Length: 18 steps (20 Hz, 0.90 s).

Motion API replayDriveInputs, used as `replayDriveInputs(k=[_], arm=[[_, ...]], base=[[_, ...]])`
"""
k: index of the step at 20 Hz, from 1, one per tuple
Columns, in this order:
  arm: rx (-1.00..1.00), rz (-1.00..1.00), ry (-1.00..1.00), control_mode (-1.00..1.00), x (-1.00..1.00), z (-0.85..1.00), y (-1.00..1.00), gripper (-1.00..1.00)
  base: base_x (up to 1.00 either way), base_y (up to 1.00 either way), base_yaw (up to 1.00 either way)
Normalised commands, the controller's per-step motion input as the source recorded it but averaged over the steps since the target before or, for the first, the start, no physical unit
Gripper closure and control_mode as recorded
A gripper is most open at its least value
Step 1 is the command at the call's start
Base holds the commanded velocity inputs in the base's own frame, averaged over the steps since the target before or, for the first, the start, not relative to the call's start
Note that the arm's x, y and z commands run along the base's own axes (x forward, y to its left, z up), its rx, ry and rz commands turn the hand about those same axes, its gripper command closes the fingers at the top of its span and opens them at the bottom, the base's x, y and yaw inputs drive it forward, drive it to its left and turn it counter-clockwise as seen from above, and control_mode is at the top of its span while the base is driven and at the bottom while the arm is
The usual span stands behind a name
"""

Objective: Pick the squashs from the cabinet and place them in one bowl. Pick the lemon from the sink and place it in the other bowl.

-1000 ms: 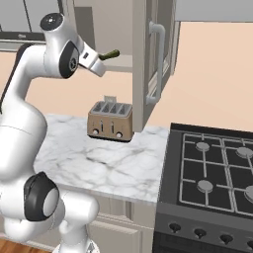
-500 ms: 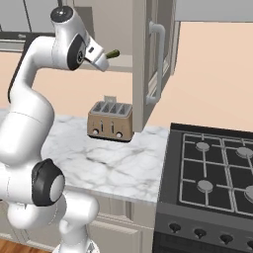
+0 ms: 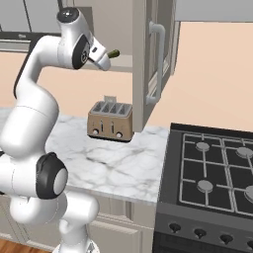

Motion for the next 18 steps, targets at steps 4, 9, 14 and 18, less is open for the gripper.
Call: replayDriveInputs(k=[4, 9, 14, 18], arm=[[0.03, 0.10, -0.02, -1.00, 0.01, 0.00, 0.00, -1.00], [0.00, 0.02, 0.00, -1.00, 0.30, -0.01, 0.00, -1.00], [0.00, 0.00, 0.00, -1.00, 0.48, 0.00, 0.00, -1.00], [0.00, 0.01, 0.00, -1.00, 0.29, 0.00, 0.00, -1.00]], base=[[0.00, 0.00, 0.00], [0.00, 0.00, 0.00], [0.00, 0.00, 0.00], [0.00, 0.00, 0.00]])
